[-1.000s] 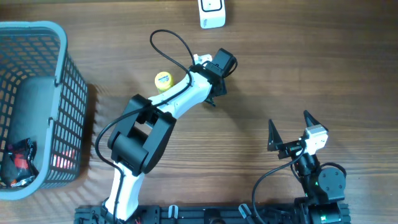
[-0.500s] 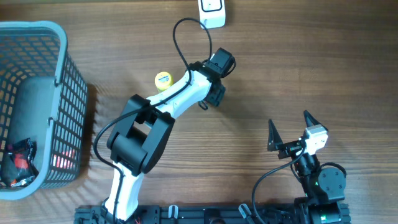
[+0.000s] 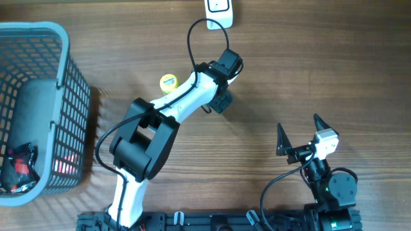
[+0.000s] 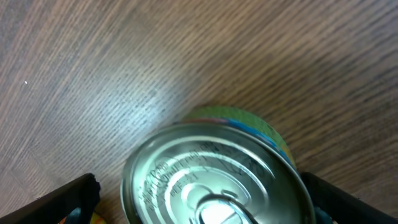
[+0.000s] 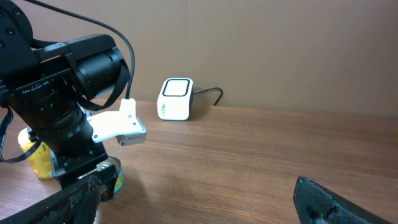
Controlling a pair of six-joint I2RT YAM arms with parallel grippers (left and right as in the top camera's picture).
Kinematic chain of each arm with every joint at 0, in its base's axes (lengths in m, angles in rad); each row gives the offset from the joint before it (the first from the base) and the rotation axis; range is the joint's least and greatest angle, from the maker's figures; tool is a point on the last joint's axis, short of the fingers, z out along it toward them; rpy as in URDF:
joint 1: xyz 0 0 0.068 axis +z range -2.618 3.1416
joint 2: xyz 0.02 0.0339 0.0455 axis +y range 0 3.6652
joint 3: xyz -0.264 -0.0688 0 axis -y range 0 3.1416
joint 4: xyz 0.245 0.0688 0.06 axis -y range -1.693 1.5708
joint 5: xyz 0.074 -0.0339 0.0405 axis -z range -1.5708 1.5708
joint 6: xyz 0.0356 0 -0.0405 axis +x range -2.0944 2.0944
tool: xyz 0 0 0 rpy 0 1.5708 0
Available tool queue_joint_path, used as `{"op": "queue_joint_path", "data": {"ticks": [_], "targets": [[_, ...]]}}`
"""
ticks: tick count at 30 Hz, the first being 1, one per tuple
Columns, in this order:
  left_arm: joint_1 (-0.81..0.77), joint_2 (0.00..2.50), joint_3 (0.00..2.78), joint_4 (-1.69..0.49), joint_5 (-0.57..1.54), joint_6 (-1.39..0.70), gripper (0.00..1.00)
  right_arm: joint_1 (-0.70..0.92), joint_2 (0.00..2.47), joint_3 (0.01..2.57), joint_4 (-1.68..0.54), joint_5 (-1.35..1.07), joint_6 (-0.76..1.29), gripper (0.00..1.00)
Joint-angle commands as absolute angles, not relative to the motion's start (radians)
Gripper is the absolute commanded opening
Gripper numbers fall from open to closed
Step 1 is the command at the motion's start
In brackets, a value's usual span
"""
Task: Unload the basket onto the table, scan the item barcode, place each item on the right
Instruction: 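Carry the tin can out and place it beside the yellow container, then reach the left gripper into the basket and grasp the Kleenex pack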
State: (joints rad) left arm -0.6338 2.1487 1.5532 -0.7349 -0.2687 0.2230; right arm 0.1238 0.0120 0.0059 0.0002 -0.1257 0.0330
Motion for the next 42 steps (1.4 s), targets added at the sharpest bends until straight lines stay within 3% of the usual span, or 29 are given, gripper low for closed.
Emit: {"op": "queue_joint_path", "data": {"ticks": [1, 9, 16, 22, 27, 31, 35, 42], "targets": [[-0.666, 2.109, 1.525, -0.757, -0.274, 0.183, 1.00, 0.128, 0.011, 0.005, 0.006, -0.112, 0.027, 1.00], [-0.757, 1.779, 1.526, -0.774, -0.277, 0.084, 1.00, 0.128, 0.011, 0.005, 0.006, -0.112, 0.026, 1.00], [-0.711, 1.425, 1.526, -0.630, -0.604, -0.076, 1.00, 0.128, 0.011, 0.005, 0.006, -0.112, 0.027, 1.00], [-0.369, 1.197, 1.546, -0.615, -0.807, -0.408, 1.00, 0.128, 0.011, 0.005, 0.006, -0.112, 0.027, 1.00], [0.036, 1.071, 1.571, -0.913, -0.747, -0.720, 1.00, 0.128, 0.011, 0.005, 0.006, -0.112, 0.027, 1.00], [0.282, 1.061, 1.571, -1.057, -0.604, -0.718, 1.00, 0.128, 0.011, 0.005, 0.006, -0.112, 0.027, 1.00], [0.419, 1.122, 1.571, -1.140, -0.525, -0.708, 1.00, 0.128, 0.011, 0.005, 0.006, -0.112, 0.027, 1.00], [0.448, 1.300, 1.571, -1.203, -0.482, -0.737, 1.00, 0.128, 0.011, 0.005, 0.006, -0.112, 0.027, 1.00]]}}
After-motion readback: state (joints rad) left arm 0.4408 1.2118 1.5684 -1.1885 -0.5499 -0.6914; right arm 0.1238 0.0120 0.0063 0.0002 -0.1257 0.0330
